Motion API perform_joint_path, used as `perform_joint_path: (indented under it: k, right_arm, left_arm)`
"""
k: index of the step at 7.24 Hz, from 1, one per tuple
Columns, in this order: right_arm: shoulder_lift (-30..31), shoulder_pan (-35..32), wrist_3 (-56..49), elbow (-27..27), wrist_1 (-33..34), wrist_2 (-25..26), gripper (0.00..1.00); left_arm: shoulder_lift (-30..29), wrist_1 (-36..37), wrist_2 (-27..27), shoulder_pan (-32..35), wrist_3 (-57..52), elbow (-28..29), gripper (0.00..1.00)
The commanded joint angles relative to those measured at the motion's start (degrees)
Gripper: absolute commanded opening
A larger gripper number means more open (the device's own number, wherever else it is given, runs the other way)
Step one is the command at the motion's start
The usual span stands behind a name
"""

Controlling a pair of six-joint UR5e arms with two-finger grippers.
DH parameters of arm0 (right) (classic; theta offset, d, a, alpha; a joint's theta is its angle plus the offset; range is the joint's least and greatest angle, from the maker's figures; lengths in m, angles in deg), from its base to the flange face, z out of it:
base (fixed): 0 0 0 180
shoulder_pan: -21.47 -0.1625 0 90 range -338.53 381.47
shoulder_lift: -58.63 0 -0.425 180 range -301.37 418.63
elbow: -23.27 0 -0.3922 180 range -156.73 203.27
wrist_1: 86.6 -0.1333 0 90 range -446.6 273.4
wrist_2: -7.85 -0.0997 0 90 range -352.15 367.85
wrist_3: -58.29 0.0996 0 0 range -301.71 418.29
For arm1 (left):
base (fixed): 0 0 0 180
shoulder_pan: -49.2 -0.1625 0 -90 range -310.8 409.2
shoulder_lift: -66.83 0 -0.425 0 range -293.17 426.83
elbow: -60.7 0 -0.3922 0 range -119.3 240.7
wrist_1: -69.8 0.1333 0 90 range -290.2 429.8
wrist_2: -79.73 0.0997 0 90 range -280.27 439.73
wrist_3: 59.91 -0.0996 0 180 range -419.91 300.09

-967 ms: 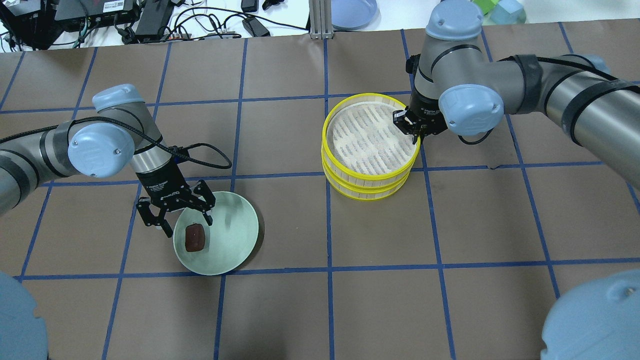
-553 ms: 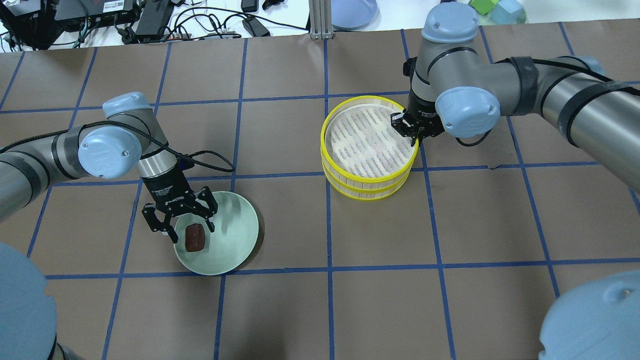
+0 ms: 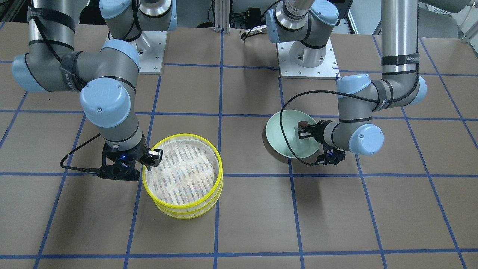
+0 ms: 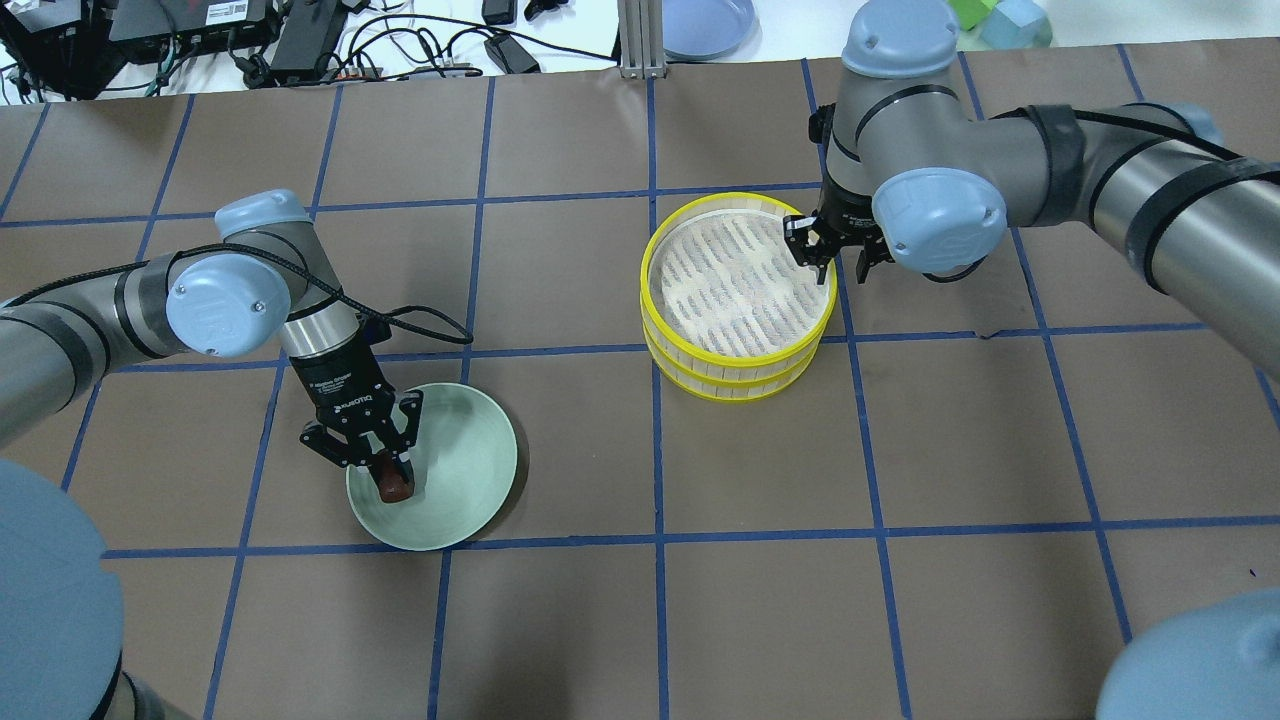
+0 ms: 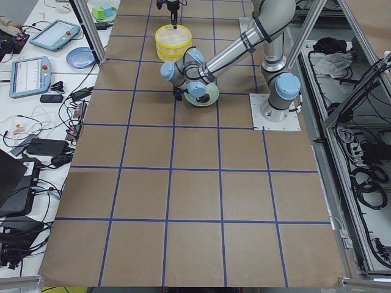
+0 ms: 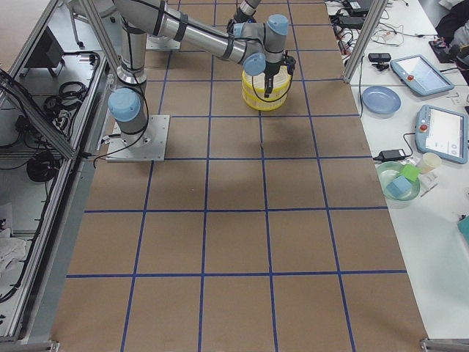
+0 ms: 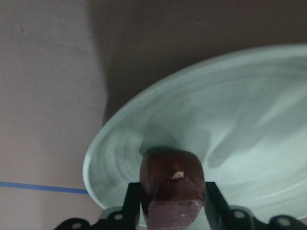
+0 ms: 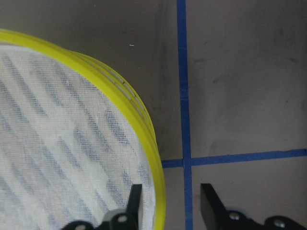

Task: Place buns in different layers of steamer
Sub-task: 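Grasp the brown bun with left gripper while right gripper releases steamer, then carry the brown bun with the left gripper over the top steamer tier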

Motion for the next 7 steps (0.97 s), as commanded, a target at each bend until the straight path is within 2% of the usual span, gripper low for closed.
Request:
perform_joint_path:
  k: [1,3,4,5,7]
  right_arm:
    - [10.1,-0.4,-0.05,-3.75,-7.51,-0.14,1.0]
    - [15.93,0.04,-0.05,-15.15,-26.12,-0.23,1.0]
    - [16.73,0.04,-0.05,-17.73,-33.43,-0.23,1.0]
    - [17.18,-0.13,-0.05,-17.58,-34.2,-0.23,1.0]
    - [17.53,0.04,0.04,-16.27,-34.03,-0.23,1.0]
  left_arm:
    - [1.91,0.24,0.02,0.42,-0.02,3.53,0.0]
    - [5.51,0.07,-0.93,1.56,7.13,13.0,0.0]
    - [6.75,0.24,-1.11,5.14,10.06,16.96,0.0]
    - [7.63,0.77,-3.55,9.7,18.01,19.61,0.0]
    - [6.42,9.09,-10.65,16.13,31.56,20.08,0.0]
